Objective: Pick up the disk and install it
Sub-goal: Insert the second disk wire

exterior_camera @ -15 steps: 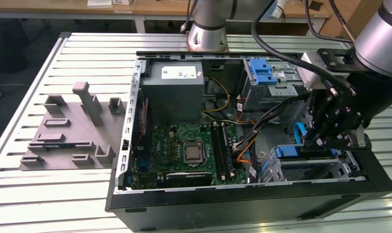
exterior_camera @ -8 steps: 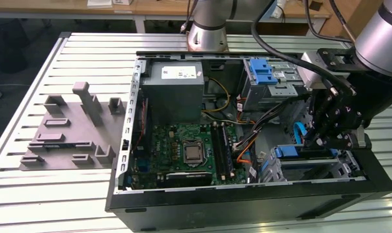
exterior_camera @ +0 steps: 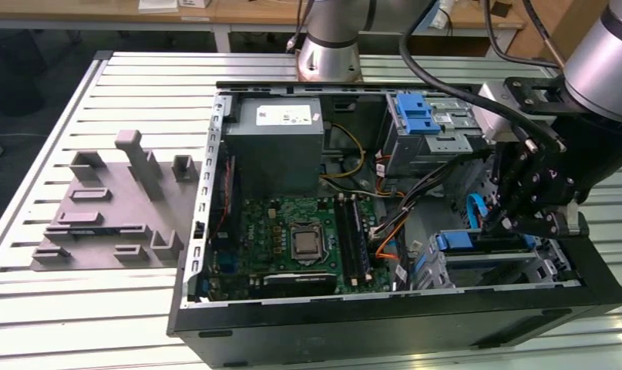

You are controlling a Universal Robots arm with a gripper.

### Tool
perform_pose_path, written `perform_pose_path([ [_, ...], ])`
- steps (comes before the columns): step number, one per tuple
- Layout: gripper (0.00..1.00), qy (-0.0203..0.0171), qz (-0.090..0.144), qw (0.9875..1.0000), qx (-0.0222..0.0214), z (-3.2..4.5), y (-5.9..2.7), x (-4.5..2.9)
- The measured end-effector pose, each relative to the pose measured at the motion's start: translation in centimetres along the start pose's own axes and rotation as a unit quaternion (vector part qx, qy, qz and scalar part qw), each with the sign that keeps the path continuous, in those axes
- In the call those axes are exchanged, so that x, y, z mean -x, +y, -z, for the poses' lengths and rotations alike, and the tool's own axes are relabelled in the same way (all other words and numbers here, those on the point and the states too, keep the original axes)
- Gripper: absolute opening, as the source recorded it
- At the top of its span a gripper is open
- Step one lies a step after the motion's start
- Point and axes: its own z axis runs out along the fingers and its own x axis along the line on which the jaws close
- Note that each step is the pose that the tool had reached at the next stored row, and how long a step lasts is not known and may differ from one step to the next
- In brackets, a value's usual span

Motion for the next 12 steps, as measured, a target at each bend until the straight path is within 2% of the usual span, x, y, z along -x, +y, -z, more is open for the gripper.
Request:
perform_pose_path([
  [12, 0.16, -0.0008, 0.000, 1.0000, -0.0003, -0.27, -0.21, -0.17],
])
